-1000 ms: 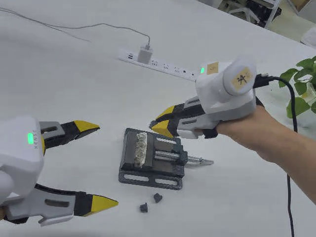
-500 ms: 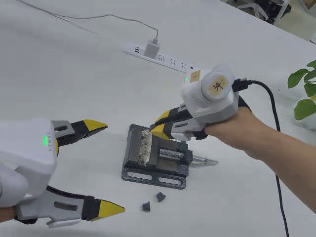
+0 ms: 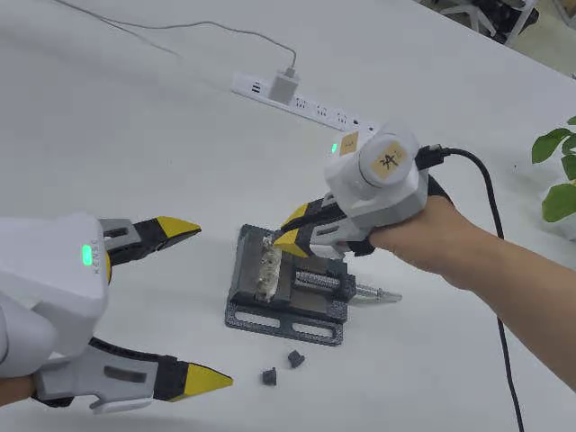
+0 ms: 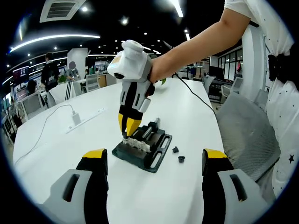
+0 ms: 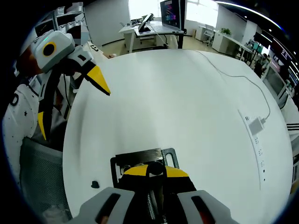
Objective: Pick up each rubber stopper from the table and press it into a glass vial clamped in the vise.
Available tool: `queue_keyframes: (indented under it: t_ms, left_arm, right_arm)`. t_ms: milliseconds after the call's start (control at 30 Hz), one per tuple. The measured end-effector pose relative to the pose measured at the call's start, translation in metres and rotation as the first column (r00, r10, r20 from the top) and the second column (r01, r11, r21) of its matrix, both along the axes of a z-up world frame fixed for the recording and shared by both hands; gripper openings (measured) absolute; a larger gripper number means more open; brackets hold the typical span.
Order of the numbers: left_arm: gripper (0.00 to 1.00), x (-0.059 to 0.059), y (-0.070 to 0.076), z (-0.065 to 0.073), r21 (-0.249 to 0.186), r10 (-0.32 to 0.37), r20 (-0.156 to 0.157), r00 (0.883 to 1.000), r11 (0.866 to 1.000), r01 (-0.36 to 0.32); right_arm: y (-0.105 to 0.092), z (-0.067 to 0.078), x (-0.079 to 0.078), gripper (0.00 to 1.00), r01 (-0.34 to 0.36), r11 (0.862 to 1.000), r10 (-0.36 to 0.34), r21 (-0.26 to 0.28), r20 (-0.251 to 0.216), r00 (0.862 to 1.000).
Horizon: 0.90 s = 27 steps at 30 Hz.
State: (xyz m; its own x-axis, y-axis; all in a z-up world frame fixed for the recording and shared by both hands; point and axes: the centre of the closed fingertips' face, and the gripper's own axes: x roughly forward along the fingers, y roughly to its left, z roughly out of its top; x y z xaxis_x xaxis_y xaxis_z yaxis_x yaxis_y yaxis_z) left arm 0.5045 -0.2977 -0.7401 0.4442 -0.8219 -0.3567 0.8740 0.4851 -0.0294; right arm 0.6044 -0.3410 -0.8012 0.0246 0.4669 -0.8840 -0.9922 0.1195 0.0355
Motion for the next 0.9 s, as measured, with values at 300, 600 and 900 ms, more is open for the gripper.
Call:
queue_keyframes:
  t_ms: [300, 600, 900]
  left_arm:
    - [0.82, 0.0014, 0.0009, 0.0006, -0.009, 0.003, 0.001, 1.0, 1.0, -0.003]
    - [0.81, 0.0011, 0.0006, -0.0007, -0.009, 0.0, -0.003, 1.0, 1.0, 0.0]
    - [0.8, 0.0015, 0.0008, -0.0014, -0.01, -0.001, -0.005, 1.0, 1.0, 0.001]
  right_arm:
    - [0.0019, -0.0012, -0.0002, 0.06, -0.028, 0.999, 0.028, -0.021, 0.006, 1.0]
    - [0.0003, -0.0003, -0.0004, 0.06, -0.053, 0.997, 0.053, -0.047, 0.012, 0.999]
    - [0.0019, -0.0018, -0.0012, 0.06, -0.105, 0.989, 0.108, -0.103, 0.027, 0.994]
